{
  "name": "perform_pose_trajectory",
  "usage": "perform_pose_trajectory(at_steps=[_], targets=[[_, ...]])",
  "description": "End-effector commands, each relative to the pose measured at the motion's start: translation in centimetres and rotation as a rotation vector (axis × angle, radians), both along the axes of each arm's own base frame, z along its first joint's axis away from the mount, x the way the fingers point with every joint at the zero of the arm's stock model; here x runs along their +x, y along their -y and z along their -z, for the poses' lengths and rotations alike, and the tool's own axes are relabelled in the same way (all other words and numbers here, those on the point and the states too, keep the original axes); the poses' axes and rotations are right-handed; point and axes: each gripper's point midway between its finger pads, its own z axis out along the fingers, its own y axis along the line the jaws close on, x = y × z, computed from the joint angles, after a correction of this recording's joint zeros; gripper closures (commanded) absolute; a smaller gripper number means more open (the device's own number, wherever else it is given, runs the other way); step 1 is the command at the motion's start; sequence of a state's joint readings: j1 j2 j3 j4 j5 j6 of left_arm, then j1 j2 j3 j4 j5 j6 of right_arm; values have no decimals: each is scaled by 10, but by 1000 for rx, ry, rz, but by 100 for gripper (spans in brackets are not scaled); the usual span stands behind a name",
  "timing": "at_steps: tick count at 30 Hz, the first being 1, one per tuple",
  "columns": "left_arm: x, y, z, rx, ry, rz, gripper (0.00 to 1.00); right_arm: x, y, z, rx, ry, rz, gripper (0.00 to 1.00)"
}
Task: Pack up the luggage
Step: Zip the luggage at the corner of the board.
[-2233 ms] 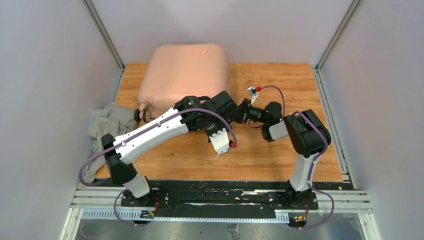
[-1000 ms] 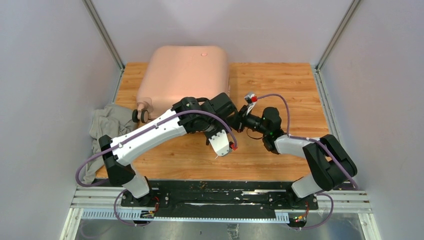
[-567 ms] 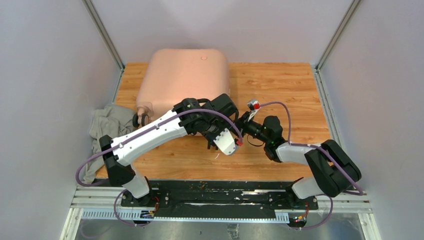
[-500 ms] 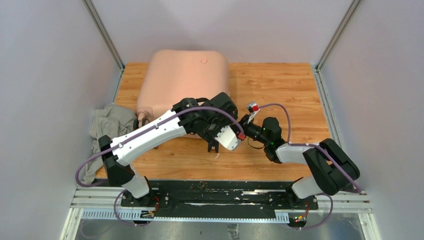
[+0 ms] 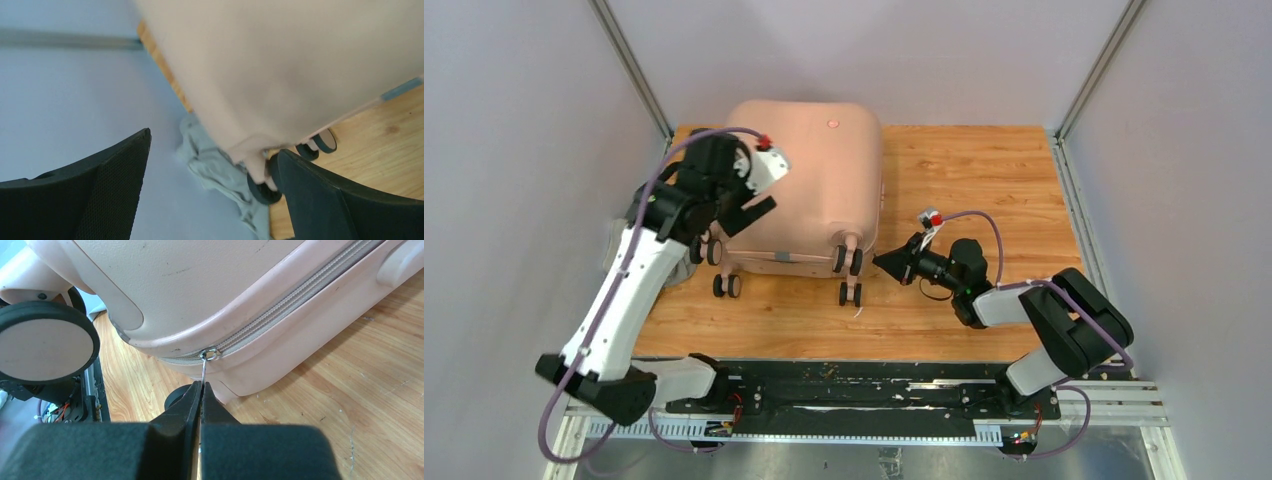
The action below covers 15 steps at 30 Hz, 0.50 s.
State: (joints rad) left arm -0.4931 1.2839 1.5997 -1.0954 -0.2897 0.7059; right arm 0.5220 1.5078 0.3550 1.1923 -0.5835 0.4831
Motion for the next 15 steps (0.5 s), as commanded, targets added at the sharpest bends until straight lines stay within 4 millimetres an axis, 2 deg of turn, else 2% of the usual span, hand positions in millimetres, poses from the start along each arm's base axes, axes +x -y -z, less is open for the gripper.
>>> perform_pose_trajectory(at_steps=[1, 5, 11, 13, 15], targets=[[-31, -44, 7, -207, 10, -227, 0, -10, 1, -7, 0, 20, -44, 100], [-51, -80, 34, -256, -25, -391, 0, -12, -3, -14, -14, 35, -66, 100], [-52, -126, 90, -326, -195, -635, 0, -18, -5, -11, -37, 33, -83, 100], [-51, -127, 100, -362, -237, -648, 0, -19, -4, -11, -42, 34, -83, 100], [-50, -112, 105, -443, -279, -611, 0, -20, -3, -10, -48, 35, -82, 100]])
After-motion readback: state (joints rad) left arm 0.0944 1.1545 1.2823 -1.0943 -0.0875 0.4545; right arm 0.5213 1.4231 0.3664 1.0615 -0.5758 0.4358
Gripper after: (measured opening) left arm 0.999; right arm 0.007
